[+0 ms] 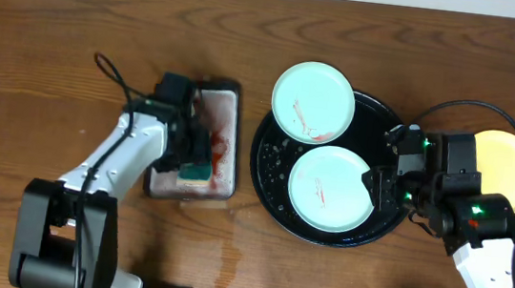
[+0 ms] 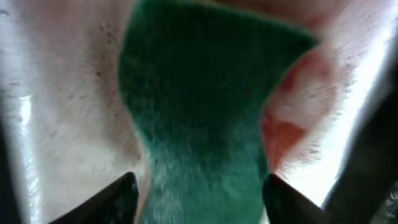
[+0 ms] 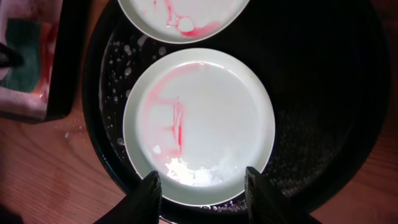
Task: Clean dirty plates on tray and stack at the side
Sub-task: 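Lift the green sponge from the soapy tray with the left gripper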
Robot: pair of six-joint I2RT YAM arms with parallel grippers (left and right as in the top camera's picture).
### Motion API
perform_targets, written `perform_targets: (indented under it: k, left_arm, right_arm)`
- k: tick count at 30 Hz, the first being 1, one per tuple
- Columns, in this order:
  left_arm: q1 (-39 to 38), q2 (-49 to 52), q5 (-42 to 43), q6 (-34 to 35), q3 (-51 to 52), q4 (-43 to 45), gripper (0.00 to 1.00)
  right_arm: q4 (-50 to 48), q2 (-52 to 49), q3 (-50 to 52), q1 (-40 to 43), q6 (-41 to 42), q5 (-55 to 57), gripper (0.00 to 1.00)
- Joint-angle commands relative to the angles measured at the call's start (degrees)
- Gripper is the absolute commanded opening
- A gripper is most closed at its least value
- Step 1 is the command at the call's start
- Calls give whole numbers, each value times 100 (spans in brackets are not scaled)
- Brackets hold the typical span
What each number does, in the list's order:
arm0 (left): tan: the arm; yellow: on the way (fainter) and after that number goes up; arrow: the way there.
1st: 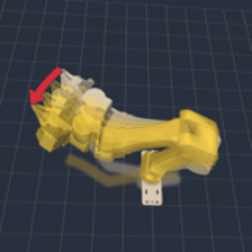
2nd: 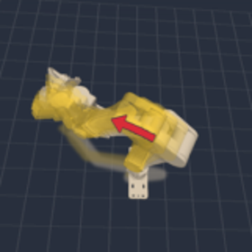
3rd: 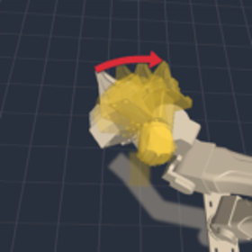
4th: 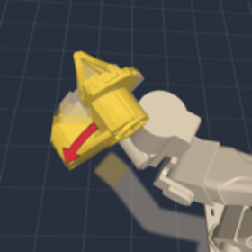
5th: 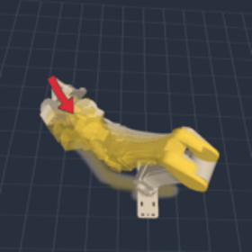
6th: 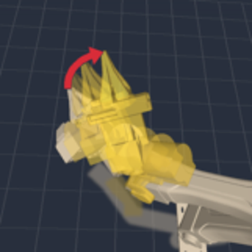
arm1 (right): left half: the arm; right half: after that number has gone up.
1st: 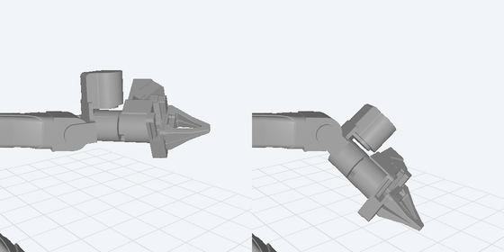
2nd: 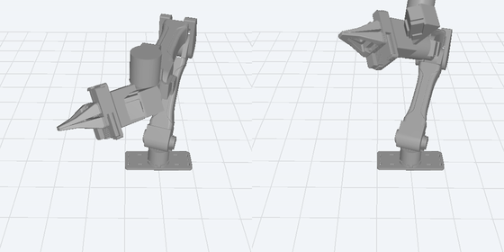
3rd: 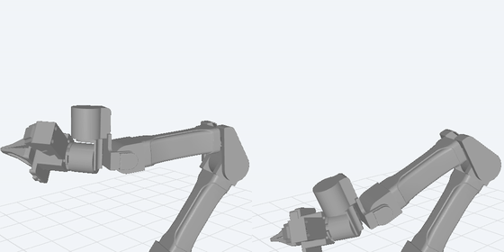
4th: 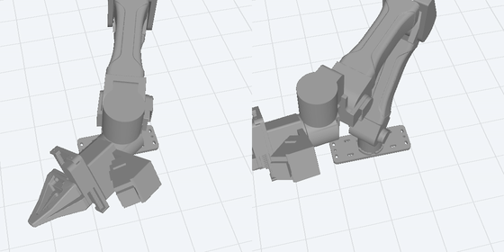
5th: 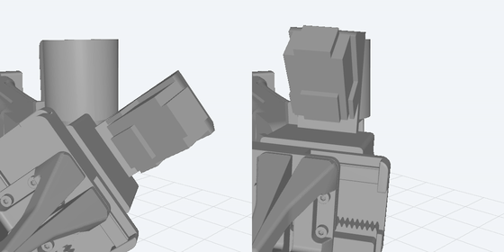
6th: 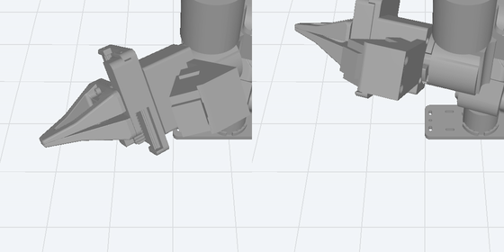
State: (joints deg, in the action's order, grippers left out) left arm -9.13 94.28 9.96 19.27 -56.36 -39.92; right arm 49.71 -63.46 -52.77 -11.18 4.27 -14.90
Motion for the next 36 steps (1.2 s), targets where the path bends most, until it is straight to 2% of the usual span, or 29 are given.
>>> perform_targets:
  k: [1,2,6,11,13,17,19,23,28,32,36]
  left_arm:
    - [-22,7,50,157,695,686,59]
    - [-22,7,52,157,780,798,54]
    - [-22,7,50,155,942,979,9]
    - [-22,-2,50,155,769,807,8]
    - [-22,-17,48,131,494,518,8]
    - [-22,-149,-9,42,-85,-133,8]
    - [-31,-267,-7,-17,-452,-509,7]
    - [-229,-568,-4,-116,-1025,-986,8]
    - [-804,-994,527,-70,-1143,-837,7]
    - [-1329,-1023,728,450,-1139,-614,8]
    - [-1858,-898,741,994,-1139,-317,8]
  right_arm:
    - [11,28,-44,-72,-66,-59,41]
    - [26,28,-44,-72,-42,-59,41]
    - [70,11,-44,-70,304,-35,41]
    - [70,-66,-42,17,817,398,38]
    - [61,-190,-42,210,1034,584,32]
    - [70,-501,-42,533,986,479,30]
    - [72,-713,-42,647,702,136,30]
    - [133,-1248,-39,713,420,-96,33]
    - [-79,-2074,-37,713,422,-52,35]
    - [-306,-2691,-37,713,422,317,34]
    - [-433,-3185,-37,710,420,431,22]
